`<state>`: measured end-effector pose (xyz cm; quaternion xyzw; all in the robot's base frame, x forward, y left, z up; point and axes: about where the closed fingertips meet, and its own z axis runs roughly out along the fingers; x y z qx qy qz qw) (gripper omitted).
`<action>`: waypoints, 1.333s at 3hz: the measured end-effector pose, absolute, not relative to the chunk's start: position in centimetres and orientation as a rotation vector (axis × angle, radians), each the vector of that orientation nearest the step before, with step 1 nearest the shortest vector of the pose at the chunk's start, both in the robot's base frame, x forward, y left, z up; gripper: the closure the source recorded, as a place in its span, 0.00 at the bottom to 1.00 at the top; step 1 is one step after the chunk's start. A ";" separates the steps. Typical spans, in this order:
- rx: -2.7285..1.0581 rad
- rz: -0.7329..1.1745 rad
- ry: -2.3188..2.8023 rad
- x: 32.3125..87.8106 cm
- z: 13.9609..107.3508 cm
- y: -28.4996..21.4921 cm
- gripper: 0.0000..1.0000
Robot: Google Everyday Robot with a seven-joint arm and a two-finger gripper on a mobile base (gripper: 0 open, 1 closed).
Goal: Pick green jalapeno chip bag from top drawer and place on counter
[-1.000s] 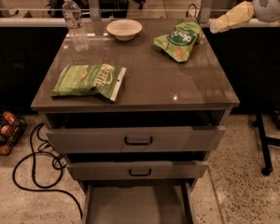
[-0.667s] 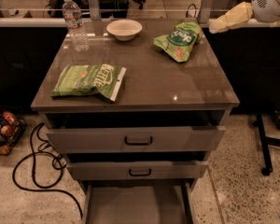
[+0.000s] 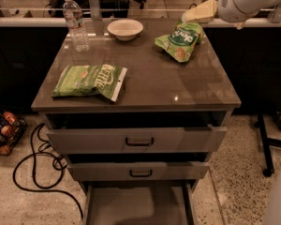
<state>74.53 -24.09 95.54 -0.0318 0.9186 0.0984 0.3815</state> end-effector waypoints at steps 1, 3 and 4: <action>0.025 0.371 2.296 78.9 94.3 -21.0 0.00; 0.115 0.451 2.280 82.5 92.2 -18.8 0.00; 0.132 0.391 2.317 84.4 89.9 -17.7 0.00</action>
Offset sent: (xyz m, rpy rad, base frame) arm 0.1162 0.0709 -0.0431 0.2959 -0.0301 -0.1251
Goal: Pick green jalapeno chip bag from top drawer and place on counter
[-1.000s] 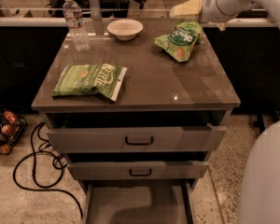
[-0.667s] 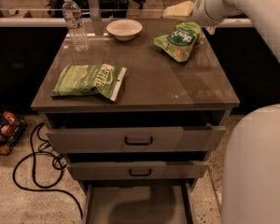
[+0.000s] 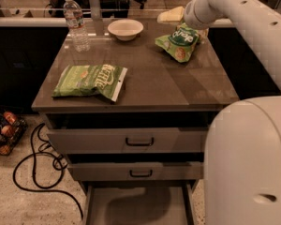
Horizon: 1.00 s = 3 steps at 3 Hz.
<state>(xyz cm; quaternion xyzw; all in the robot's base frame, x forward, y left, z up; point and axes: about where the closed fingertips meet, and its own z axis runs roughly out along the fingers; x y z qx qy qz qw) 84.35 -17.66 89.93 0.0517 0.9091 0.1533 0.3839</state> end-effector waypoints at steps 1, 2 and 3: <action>0.163 0.313 2.362 86.6 87.1 -17.0 0.00; 0.199 0.219 2.382 88.0 85.5 -17.5 0.00; 0.228 0.106 2.378 88.9 84.8 -18.7 0.18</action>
Offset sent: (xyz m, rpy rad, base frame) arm 0.0577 -0.0122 -0.0537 -0.1933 0.0841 -0.1745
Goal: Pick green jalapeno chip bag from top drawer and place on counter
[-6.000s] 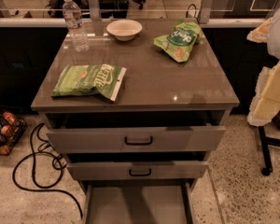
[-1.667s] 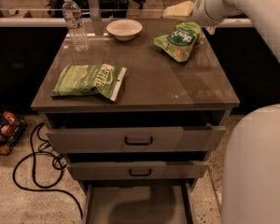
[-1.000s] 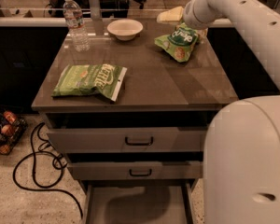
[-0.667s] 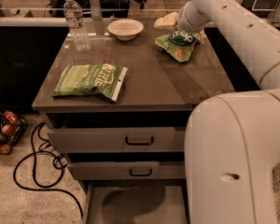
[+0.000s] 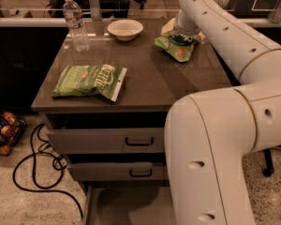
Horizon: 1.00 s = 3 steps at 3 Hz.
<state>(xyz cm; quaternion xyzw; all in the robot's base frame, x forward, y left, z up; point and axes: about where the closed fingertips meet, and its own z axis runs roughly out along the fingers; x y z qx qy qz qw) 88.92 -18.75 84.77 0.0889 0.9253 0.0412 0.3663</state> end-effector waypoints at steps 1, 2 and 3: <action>0.228 0.104 2.382 88.9 84.5 -18.7 0.41; 0.227 0.103 2.386 89.0 84.2 -18.7 0.64; 0.226 0.103 2.391 89.0 83.9 -18.5 0.96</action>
Offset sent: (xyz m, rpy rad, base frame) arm 0.0001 -0.0003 -0.0022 -0.0019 0.0029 -0.0004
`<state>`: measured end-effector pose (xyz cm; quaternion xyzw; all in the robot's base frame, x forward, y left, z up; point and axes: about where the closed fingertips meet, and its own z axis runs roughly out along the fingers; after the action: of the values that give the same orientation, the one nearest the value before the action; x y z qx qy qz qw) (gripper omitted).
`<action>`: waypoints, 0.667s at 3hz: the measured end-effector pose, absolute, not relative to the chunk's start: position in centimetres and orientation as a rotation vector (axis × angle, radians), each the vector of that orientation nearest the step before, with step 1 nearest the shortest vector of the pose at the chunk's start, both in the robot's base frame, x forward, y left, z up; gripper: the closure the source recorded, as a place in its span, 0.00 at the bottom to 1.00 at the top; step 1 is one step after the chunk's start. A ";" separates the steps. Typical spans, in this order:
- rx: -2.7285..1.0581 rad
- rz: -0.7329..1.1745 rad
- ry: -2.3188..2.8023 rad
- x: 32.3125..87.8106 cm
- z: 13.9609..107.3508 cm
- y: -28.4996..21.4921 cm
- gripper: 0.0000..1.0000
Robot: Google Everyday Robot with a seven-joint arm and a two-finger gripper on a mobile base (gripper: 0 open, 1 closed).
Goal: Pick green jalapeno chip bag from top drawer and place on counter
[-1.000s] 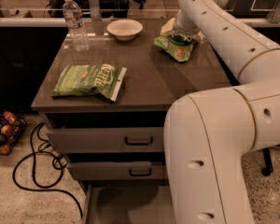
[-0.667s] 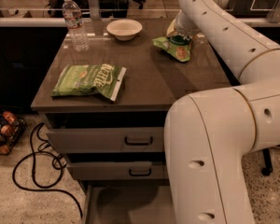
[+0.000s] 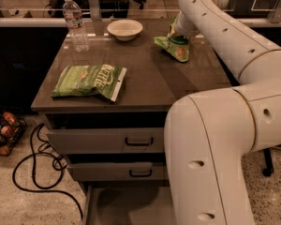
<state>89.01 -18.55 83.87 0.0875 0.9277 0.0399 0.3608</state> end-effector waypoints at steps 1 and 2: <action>0.226 0.103 2.391 89.0 83.9 -18.5 1.00; 0.225 0.103 2.391 89.0 84.0 -18.5 1.00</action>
Offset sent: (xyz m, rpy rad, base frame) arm 0.0000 0.0000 0.0006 0.0000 0.0000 0.0000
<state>89.01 -18.55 83.96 0.0875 0.9277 0.0399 0.3607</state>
